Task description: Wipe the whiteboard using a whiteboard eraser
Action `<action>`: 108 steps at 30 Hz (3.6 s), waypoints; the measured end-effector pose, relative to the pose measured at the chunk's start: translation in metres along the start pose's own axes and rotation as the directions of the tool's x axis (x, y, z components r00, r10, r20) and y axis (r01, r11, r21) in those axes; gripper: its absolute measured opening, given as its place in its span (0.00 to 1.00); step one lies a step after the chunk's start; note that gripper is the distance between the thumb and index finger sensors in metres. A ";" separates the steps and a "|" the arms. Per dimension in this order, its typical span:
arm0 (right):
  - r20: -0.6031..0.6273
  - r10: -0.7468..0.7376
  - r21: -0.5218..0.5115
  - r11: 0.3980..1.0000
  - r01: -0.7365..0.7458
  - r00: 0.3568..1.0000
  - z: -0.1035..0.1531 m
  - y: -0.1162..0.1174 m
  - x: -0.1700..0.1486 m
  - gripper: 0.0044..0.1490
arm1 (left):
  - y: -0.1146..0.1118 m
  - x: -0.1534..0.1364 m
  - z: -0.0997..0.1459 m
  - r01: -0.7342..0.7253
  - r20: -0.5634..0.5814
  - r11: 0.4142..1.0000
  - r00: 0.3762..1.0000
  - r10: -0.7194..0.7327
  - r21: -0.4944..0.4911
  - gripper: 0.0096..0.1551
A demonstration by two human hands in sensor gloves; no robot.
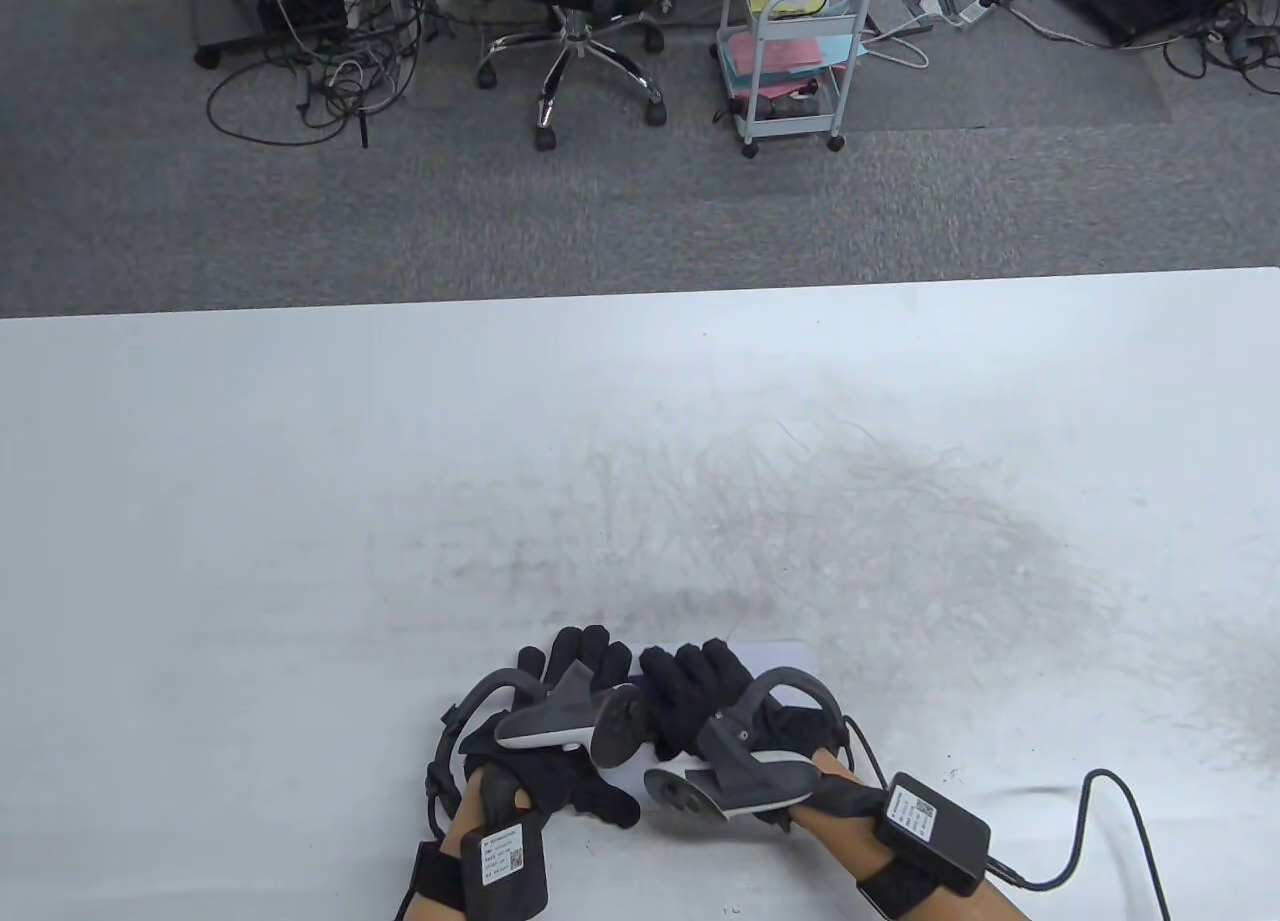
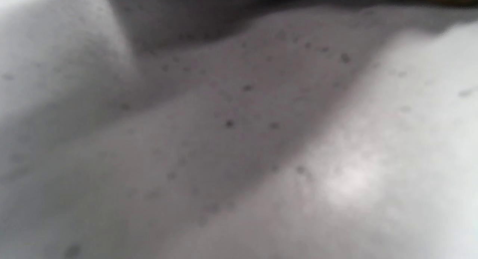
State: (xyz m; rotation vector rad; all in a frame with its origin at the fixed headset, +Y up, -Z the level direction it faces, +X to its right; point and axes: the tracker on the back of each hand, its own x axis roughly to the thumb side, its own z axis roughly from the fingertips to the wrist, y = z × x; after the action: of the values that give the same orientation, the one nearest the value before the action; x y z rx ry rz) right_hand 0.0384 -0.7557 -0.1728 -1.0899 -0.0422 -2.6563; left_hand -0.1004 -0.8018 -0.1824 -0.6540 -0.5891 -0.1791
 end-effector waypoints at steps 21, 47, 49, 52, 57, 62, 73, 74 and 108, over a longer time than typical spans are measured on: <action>0.237 0.089 -0.080 0.994 -0.072 0.967 0.051 -0.011 0.046 0.37 | 0.001 0.001 0.000 0.017 0.002 0.999 1.000 -0.017 -0.036 0.90; -0.268 -0.190 -0.029 0.981 0.189 0.945 0.018 -0.026 -0.119 0.56 | 0.002 0.000 0.000 0.008 -0.003 1.000 1.000 -0.008 -0.027 0.86; -0.332 -0.202 -0.044 0.979 0.199 0.921 0.032 -0.036 -0.154 0.59 | 0.002 0.000 0.000 0.007 -0.003 1.000 1.000 -0.007 -0.027 0.86; -0.447 -0.288 -0.104 0.957 0.271 0.847 0.050 -0.044 -0.205 0.53 | 0.002 0.000 0.000 0.006 -0.003 1.000 1.000 -0.006 -0.028 0.86; -0.687 -0.161 -0.059 0.984 0.166 0.709 0.076 -0.030 -0.270 0.46 | 0.002 0.000 0.000 0.003 -0.003 1.000 1.000 -0.003 -0.030 0.85; -0.739 -0.279 -0.233 0.960 0.155 0.613 0.082 0.007 -0.301 0.45 | 0.002 0.000 0.000 0.000 -0.001 1.000 1.000 0.000 -0.031 0.85; -0.693 -0.578 -0.471 0.815 0.336 0.431 0.066 0.062 -0.318 0.41 | 0.001 -0.001 0.000 -0.006 0.005 1.000 1.000 0.006 -0.029 0.85; -0.696 -0.567 -0.459 0.823 0.334 0.441 0.068 0.063 -0.318 0.42 | 0.002 -0.001 0.000 -0.006 0.005 1.000 1.000 0.006 -0.028 0.84; -0.569 -0.256 -0.247 0.960 0.135 0.781 0.157 -0.007 -0.161 0.38 | 0.050 -0.015 0.049 -0.115 -0.247 0.947 0.949 0.193 0.300 0.71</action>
State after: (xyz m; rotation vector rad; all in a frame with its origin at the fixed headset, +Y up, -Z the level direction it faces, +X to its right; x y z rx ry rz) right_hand 0.2535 -0.6914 -0.1714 -0.2416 0.2456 -3.1245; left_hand -0.1185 -0.7324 -0.1862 -0.3862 -0.2852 -0.0337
